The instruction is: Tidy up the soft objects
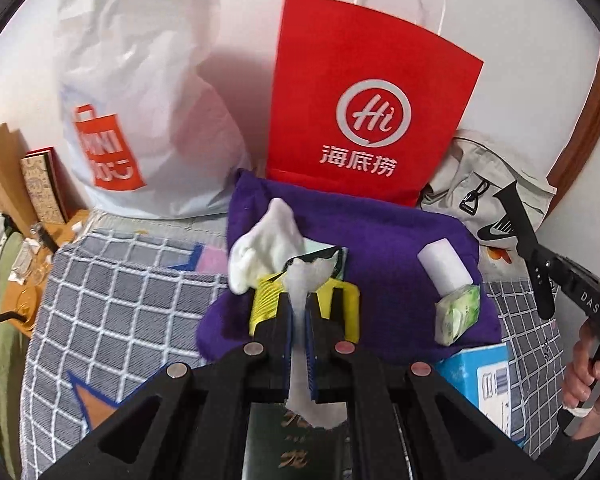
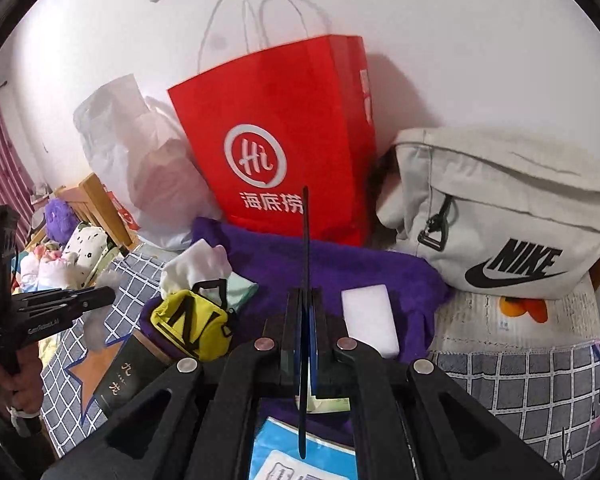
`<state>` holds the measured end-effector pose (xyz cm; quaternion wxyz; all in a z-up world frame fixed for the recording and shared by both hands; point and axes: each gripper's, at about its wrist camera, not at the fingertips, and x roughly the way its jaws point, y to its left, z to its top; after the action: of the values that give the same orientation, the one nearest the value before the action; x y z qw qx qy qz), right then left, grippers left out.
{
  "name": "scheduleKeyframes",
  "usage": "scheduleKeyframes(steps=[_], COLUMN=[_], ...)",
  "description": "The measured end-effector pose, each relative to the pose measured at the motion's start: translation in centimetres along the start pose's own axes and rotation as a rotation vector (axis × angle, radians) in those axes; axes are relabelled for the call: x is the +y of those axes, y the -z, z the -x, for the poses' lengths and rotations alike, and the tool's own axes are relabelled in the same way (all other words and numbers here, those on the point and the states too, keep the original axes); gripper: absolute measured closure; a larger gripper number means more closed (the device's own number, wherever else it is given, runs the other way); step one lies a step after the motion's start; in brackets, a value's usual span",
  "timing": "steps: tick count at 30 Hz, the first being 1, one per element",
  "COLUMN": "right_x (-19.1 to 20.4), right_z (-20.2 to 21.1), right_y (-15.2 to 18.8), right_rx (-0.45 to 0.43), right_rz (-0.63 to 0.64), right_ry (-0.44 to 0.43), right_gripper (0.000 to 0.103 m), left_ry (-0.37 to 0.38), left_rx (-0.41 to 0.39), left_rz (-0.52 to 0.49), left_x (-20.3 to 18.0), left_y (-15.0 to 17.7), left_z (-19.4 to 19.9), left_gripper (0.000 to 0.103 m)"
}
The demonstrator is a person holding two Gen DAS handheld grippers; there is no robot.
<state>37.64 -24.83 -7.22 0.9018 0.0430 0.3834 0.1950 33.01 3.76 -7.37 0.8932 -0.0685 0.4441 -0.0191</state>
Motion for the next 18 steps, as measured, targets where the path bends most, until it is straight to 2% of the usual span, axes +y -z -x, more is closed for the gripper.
scheduleKeyframes(steps=[6, 11, 15, 18], right_x=[-2.6, -4.9, -5.7, -6.0], right_z=[-1.9, -4.1, -5.6, -6.4], right_y=[0.6, 1.1, 1.7, 2.0], right_rx=[0.056, 0.110, 0.145, 0.162], right_rz=[-0.040, -0.091, -0.096, -0.104], right_ry=[0.021, 0.047, 0.088, 0.088], right_gripper=[0.100, 0.100, 0.100, 0.100], left_ry=[0.024, 0.016, 0.023, 0.031], left_rx=[0.021, 0.056, 0.067, 0.085], left_rz=[-0.006, -0.025, -0.017, -0.008], left_x=[-0.8, -0.8, -0.5, -0.4], left_y=[-0.4, -0.6, -0.8, -0.7], left_z=[-2.3, -3.9, -4.9, -6.1], left_gripper=[0.096, 0.096, 0.096, 0.096])
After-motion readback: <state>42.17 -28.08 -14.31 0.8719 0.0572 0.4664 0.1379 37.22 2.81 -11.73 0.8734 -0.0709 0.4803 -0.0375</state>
